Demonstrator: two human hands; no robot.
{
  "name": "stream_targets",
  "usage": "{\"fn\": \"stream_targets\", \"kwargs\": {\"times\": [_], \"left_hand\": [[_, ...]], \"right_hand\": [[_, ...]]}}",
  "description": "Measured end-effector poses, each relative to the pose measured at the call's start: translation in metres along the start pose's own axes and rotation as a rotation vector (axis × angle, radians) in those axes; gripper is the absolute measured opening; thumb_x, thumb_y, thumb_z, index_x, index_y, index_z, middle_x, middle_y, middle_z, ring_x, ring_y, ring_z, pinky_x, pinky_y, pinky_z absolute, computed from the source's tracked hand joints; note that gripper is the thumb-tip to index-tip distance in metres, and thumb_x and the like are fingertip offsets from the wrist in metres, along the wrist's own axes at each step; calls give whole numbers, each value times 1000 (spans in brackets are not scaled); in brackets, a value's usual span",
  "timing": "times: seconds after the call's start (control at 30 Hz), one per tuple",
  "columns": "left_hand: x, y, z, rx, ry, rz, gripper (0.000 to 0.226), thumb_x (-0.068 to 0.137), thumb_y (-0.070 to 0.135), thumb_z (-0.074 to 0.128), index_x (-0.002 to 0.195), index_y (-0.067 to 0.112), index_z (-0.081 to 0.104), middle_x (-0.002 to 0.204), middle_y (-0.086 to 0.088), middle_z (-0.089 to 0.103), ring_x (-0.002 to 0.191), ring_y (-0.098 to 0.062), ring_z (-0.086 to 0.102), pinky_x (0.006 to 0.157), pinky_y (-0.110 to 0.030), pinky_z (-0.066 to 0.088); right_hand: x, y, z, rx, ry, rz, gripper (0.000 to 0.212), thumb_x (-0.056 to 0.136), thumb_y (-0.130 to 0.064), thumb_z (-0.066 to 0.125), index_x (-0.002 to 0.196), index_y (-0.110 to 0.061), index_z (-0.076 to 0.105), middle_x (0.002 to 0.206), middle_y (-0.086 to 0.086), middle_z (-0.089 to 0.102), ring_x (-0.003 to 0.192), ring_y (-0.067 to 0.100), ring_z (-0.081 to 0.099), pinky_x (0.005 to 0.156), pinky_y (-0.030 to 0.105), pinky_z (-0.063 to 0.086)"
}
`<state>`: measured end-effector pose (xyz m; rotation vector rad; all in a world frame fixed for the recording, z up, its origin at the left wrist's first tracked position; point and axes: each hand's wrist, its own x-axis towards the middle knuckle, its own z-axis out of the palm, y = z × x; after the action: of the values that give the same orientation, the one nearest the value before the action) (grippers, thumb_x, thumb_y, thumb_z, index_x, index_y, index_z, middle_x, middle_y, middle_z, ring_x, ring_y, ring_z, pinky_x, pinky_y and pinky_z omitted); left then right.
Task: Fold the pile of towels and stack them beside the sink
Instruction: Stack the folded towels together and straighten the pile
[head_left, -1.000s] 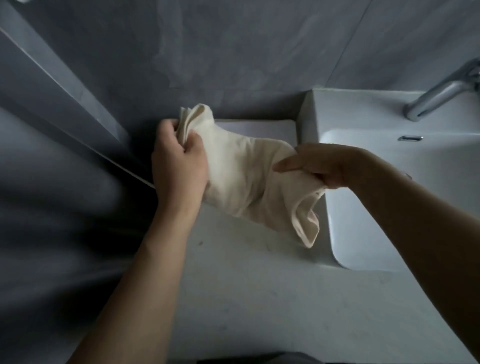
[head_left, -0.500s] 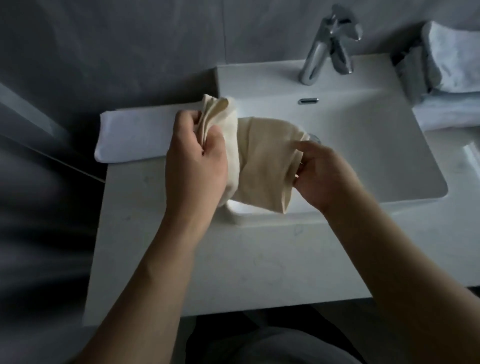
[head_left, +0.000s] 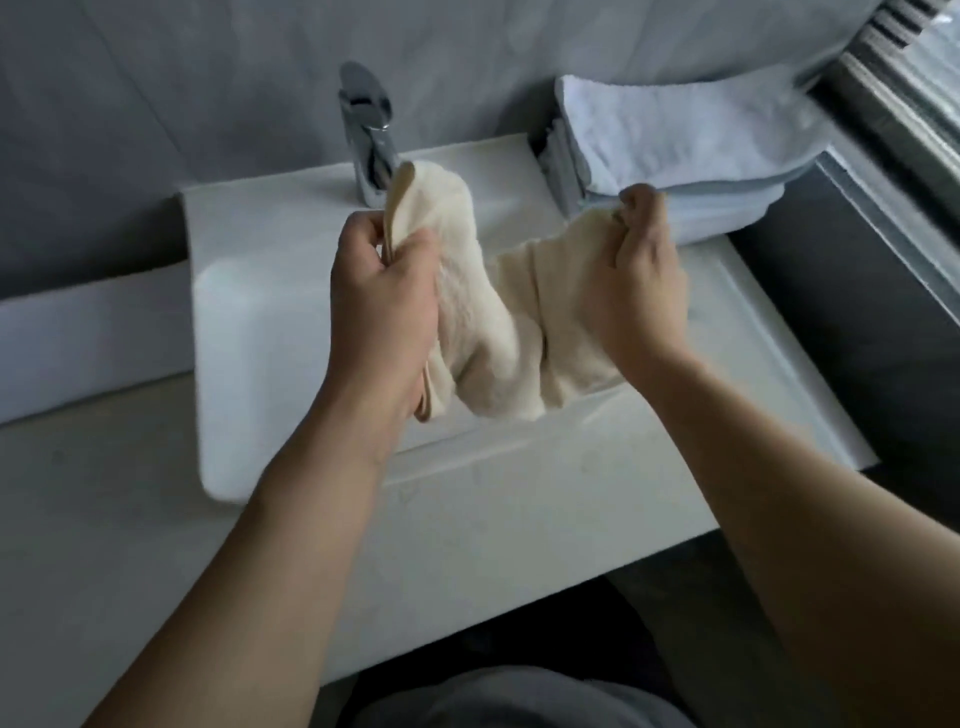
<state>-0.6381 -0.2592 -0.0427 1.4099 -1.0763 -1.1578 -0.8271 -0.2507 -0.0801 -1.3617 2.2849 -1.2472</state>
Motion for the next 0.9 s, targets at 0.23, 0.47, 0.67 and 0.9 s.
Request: {"fn": "stream_targets", "kwargs": {"times": [0.23,0.47,0.67,0.9], "left_hand": [[45,5,100,-2,83,52,9,84,29,58,86,37,57,95,12,69,91,-9,68,86,-38,58],[93,2,195,-95,177,13,11,87,23,55,93,32,55,102,5,70,93,-15,70,89,-48,58],[144,6,281,-39,131,35,17,87,26,52,104,27,52,118,-6,63,106,-22,64,97,-50,52],[211,-18,338,67,89,-116,46,94,26,49,137,12,42,126,-3,60,113,-20,62,100,-46,51]], "right_hand": [[133,73,-50,-209,18,-84,33,96,-24,22,123,-21,40,128,-4,52,77,19,45,68,34,31],[270,141,-81,-187,30,4,30,95,-28,19,117,-22,39,124,-4,53,84,19,44,72,37,30],[366,177,-92,-272,6,-28,30,95,-25,21,119,-17,39,124,5,53,86,27,49,71,38,29],[432,216,-69,-414,-76,7,27,96,-23,22,118,-15,36,123,12,52,90,36,53,69,42,31]]}}
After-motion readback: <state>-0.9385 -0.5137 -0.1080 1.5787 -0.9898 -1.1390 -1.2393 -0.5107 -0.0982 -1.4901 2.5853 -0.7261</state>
